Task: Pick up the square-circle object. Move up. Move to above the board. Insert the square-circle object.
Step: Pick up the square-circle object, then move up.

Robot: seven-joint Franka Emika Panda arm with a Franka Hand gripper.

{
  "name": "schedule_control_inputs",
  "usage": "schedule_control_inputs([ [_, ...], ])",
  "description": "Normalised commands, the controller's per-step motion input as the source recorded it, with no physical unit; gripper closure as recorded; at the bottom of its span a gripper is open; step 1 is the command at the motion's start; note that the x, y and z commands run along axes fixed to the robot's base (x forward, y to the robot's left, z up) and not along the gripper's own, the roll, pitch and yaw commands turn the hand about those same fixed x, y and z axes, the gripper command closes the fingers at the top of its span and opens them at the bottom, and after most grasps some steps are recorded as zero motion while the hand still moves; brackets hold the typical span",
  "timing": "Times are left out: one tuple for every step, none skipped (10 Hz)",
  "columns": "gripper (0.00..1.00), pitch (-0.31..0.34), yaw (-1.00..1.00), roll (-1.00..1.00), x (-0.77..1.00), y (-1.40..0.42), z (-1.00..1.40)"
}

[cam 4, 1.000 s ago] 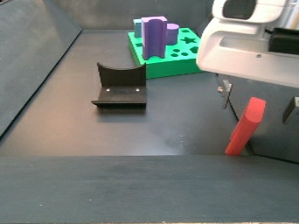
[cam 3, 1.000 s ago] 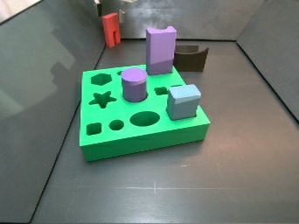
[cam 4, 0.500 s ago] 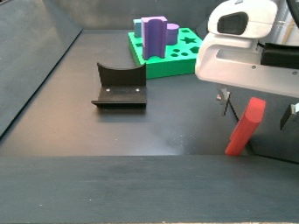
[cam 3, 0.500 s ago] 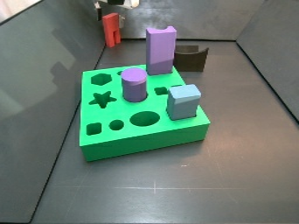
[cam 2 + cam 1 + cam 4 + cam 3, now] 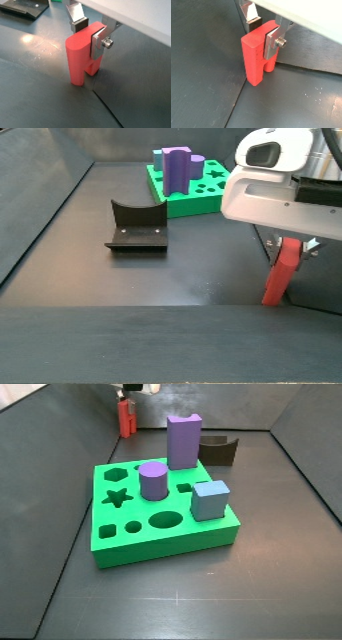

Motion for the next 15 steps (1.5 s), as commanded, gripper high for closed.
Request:
schedule_control_inputs([
  [1.0,0.0,0.0,0.0,0.0,0.0,0.0],
  [1.0,0.0,0.0,0.0,0.0,0.0,0.0],
  [1.0,0.0,0.0,0.0,0.0,0.0,0.0],
  [1.0,0.0,0.0,0.0,0.0,0.0,0.0],
  [1.0,0.0,0.0,0.0,0.0,0.0,0.0],
  [1.0,0.0,0.0,0.0,0.0,0.0,0.0],
  [1.0,0.0,0.0,0.0,0.0,0.0,0.0],
  [1.0,0.0,0.0,0.0,0.0,0.0,0.0],
  [1.0,0.0,0.0,0.0,0.0,0.0,0.83],
  [1.0,0.044,-0.04,-0.01,-0.07,-0.04,0.76],
  [1.0,0.061,-0.05,0.01,-0.08,-0.04,0.67],
  [1.0,0.074,-0.04,0.05,-0.06,-0.02,0.53],
  [1.0,0.081,-0.02,0.07,-0.05,-0.01,0.42],
  [1.0,0.085,-0.01,0.09,-0.04,-0.02,0.35],
  [1.0,0.082,0.0,0.08,-0.03,-0.01,0.18],
])
